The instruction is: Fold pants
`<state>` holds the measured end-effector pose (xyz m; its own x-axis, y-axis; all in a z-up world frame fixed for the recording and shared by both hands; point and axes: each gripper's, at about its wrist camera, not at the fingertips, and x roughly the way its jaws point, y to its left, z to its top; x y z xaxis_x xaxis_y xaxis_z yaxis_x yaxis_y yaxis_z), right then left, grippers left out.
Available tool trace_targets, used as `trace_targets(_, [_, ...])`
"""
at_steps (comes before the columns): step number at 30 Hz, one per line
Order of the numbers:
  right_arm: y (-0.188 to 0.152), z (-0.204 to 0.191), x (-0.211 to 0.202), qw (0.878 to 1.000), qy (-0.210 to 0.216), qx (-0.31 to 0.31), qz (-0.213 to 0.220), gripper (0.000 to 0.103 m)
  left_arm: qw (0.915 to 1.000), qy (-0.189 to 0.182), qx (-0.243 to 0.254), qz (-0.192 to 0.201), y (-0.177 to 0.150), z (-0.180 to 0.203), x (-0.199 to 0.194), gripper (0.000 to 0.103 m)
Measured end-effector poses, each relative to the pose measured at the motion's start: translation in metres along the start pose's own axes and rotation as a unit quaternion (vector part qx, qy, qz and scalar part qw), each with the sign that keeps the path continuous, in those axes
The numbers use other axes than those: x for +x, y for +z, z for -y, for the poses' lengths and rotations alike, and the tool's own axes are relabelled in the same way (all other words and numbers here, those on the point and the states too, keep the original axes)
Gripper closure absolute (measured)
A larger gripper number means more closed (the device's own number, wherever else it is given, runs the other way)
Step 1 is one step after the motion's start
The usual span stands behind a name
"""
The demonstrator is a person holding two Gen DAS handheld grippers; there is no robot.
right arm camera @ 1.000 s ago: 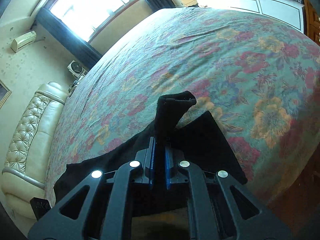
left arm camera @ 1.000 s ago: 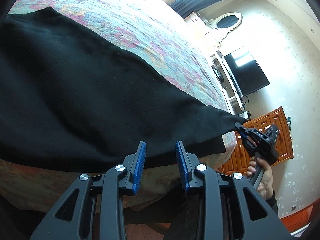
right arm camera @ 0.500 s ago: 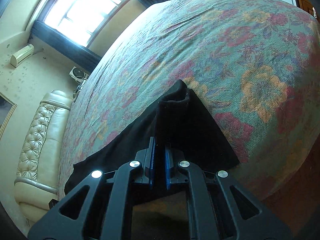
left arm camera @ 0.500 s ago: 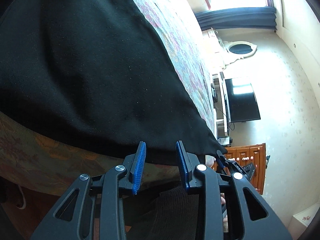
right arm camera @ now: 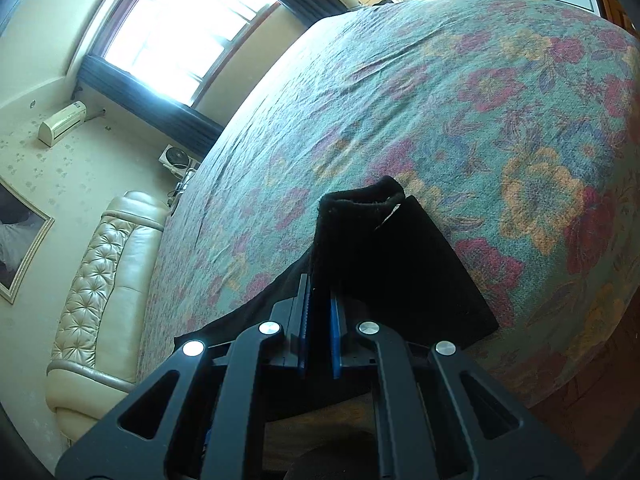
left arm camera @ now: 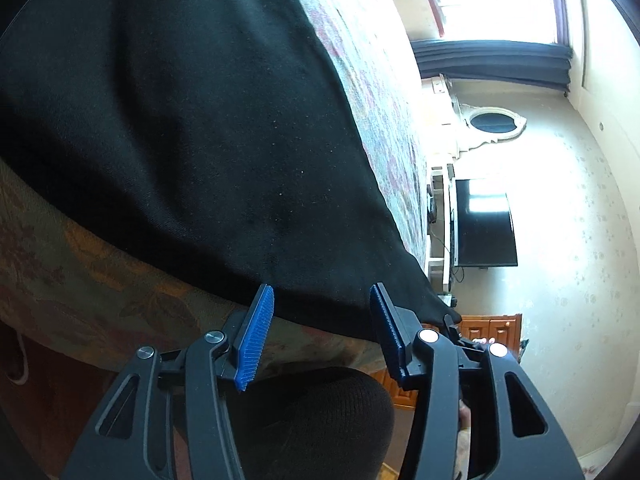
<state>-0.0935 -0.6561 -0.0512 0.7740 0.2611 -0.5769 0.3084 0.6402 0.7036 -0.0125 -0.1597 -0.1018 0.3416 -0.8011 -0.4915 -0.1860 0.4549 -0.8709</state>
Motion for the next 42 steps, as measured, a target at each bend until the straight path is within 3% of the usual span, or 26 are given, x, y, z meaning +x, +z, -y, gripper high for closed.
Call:
trace_targets(14, [0.002, 0.001, -0.003, 1.0, 0.008, 0.004, 0.001, 0.095, 0.9991, 0.013, -0.028, 0.029, 0.004, -0.005, -0.005, 0.053])
trace_targets(16, [0.002, 0.001, -0.004, 1.0, 0.01, 0.004, 0.001, 0.095, 0.9989, 0.02, -0.022, 0.038, 0.003, -0.004, -0.007, 0.058])
trace_targets(18, [0.002, 0.003, -0.004, 1.0, 0.01, 0.006, 0.0, 0.095, 0.9984, 0.031, -0.013, 0.046, 0.002, -0.002, -0.009, 0.071])
trace_targets(21, [0.001, 0.009, -0.003, 1.0, 0.014, 0.016, -0.003, 0.095, 0.9972, 0.044, 0.005, 0.06, 0.002, 0.0, -0.013, 0.083])
trace_targets(27, [-0.004, 0.021, 0.0, 0.999, 0.018, 0.03, -0.012, 0.095, 0.9946, 0.079, 0.029, 0.061, 0.001, 0.005, -0.012, 0.094])
trace_targets(42, [-0.026, 0.052, 0.002, 0.998, 0.004, 0.051, -0.038, 0.095, 0.989, 0.125, 0.053, 0.058, -0.011, 0.017, -0.013, 0.096])
